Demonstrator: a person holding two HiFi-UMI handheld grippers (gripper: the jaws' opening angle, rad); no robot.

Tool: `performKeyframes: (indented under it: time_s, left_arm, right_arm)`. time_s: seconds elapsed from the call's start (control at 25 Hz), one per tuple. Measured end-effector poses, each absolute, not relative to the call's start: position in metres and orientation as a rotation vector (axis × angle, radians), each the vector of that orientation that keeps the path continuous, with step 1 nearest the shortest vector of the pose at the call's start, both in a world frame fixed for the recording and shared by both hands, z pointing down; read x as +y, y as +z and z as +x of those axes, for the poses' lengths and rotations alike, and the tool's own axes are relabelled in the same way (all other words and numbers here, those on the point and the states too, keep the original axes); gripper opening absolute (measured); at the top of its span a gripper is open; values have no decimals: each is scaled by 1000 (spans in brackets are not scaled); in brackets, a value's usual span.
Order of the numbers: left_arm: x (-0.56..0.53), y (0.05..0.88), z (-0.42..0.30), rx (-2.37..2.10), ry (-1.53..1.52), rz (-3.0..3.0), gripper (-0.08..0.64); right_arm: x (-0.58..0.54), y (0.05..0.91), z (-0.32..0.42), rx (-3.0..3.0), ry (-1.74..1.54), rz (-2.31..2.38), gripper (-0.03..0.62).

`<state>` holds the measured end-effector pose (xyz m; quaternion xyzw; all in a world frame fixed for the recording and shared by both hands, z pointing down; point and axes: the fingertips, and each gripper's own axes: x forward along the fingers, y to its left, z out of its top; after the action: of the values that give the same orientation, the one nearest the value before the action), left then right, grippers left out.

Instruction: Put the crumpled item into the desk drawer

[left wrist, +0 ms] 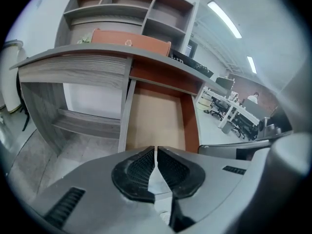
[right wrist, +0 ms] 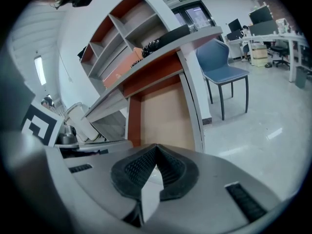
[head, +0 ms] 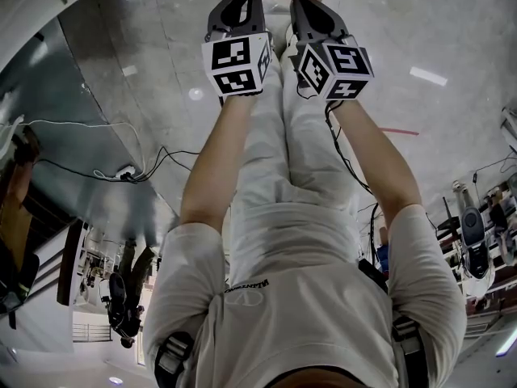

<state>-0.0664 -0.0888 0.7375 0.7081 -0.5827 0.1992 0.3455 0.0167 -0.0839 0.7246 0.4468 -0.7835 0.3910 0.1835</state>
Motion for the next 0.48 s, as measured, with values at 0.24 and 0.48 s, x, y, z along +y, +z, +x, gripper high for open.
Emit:
performKeyframes:
  time_s: [0.24, 0.48]
  left_arm:
    - [-85, 732, -75, -1533, 529, 1816, 2]
    - [-82, 718, -79, -1544, 523, 1819, 2]
  right_arm:
    - [-85, 715, 11, -2217, 1097, 1262, -2]
    - [-84, 702, 8, -2235, 1072, 1249, -2]
